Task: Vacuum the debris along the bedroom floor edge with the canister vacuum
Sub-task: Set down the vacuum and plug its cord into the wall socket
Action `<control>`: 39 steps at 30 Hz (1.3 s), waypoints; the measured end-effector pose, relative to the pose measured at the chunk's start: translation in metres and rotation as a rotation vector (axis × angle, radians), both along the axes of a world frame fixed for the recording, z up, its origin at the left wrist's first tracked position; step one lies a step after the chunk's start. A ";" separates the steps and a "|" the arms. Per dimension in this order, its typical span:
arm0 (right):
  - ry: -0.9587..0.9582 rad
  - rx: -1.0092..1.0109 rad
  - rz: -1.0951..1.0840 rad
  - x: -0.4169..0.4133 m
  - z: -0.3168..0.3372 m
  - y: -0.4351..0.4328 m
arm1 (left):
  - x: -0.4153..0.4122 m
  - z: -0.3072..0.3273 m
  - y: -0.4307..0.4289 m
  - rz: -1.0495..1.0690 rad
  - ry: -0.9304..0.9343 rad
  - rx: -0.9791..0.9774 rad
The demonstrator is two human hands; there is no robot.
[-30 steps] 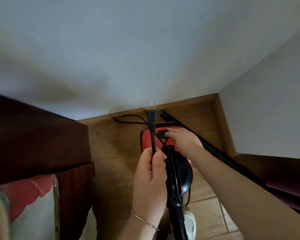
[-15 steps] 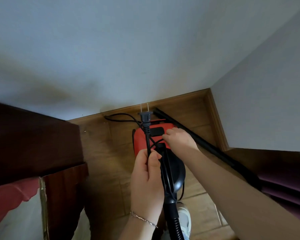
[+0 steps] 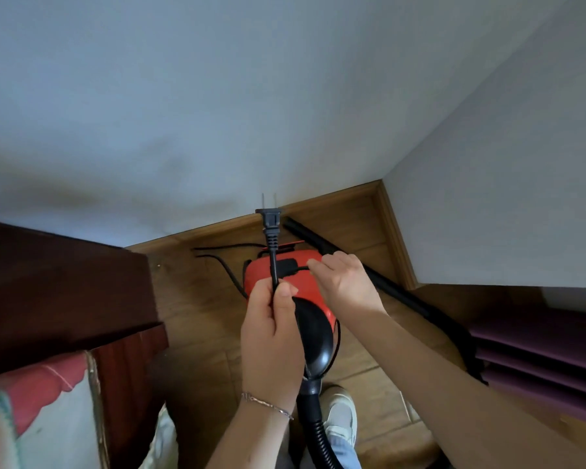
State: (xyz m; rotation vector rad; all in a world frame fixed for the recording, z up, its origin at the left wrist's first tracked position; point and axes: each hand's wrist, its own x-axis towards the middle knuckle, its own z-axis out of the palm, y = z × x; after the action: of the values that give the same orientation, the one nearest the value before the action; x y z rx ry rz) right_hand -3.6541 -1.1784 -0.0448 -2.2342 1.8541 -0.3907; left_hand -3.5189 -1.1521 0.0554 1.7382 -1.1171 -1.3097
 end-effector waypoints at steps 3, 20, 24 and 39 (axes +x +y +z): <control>-0.028 0.062 -0.049 0.004 -0.003 0.012 | 0.000 -0.004 0.004 -0.015 -0.019 0.032; -0.305 0.143 -0.245 0.004 -0.062 0.048 | -0.033 -0.119 0.023 -0.059 -0.417 0.391; -0.334 0.142 -0.244 0.003 -0.060 0.045 | -0.037 -0.132 0.006 -0.164 -0.479 0.522; -0.132 0.180 -0.139 0.005 -0.034 0.027 | -0.020 -0.092 0.029 -0.021 -0.423 0.513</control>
State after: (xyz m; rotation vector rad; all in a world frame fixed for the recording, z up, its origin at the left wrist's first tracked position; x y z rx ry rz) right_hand -3.6490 -1.1512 -0.0788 -1.9234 1.8991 -0.3681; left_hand -3.5384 -1.1230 -0.0363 2.4745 -1.0795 -1.3591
